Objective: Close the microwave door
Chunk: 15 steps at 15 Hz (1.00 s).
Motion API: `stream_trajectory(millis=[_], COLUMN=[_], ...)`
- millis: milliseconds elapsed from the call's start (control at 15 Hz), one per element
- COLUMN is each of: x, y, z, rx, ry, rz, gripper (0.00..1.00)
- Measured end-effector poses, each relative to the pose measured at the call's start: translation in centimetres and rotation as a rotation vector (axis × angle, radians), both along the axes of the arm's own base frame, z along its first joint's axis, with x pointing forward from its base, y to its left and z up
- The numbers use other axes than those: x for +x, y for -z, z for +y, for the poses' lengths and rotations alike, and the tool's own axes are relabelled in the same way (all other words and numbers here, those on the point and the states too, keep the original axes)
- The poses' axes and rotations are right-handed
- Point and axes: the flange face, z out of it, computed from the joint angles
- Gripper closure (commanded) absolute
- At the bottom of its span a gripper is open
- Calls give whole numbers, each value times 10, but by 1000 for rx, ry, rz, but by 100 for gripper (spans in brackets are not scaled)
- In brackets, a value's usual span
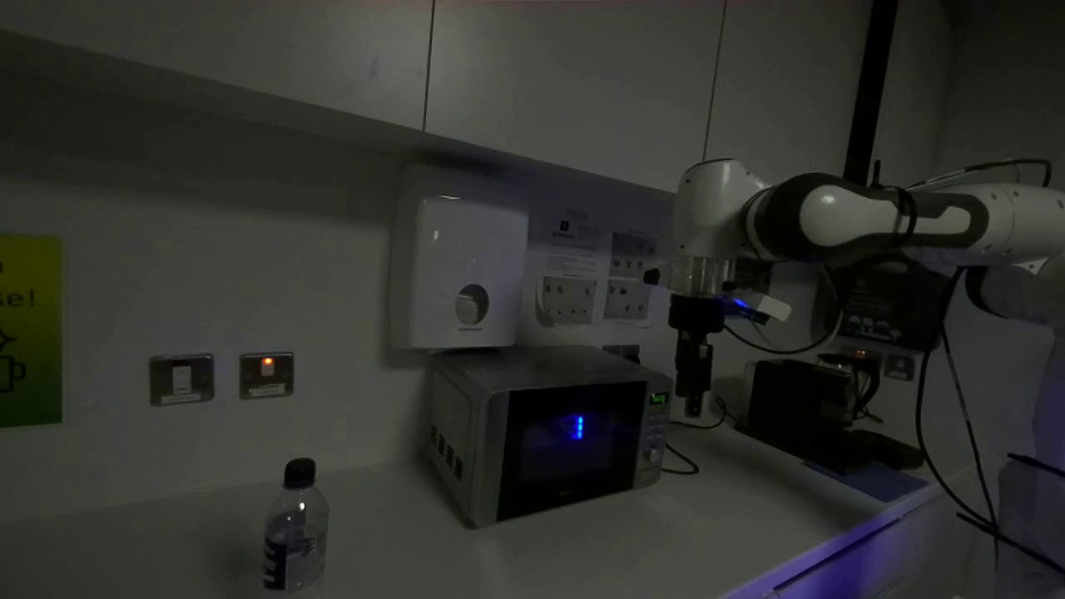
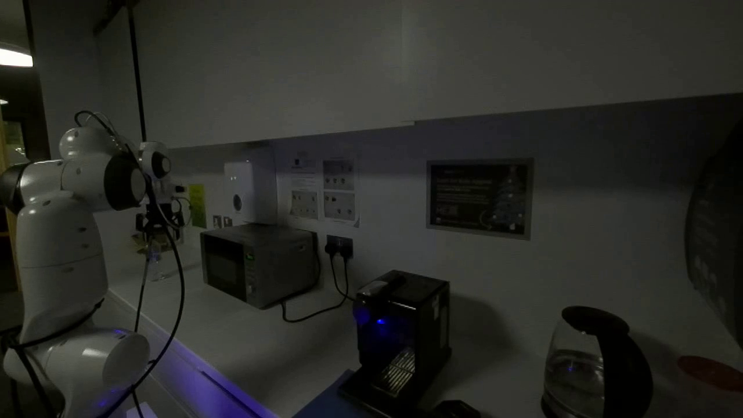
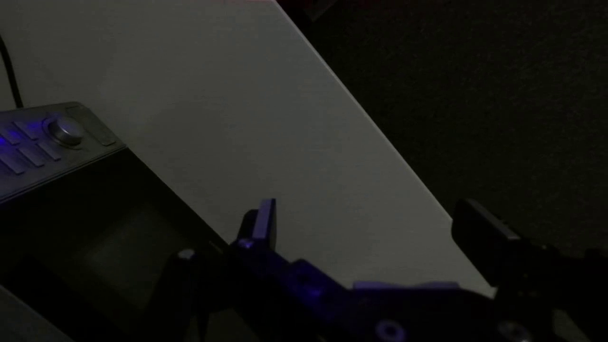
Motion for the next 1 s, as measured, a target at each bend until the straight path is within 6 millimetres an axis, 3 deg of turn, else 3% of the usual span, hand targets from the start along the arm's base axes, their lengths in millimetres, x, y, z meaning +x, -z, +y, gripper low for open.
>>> stream_trajectory(millis=[1000], x=[-5], y=[-4], z=[0], rx=[-1], ry=[-66], rz=[-4], gripper=[0])
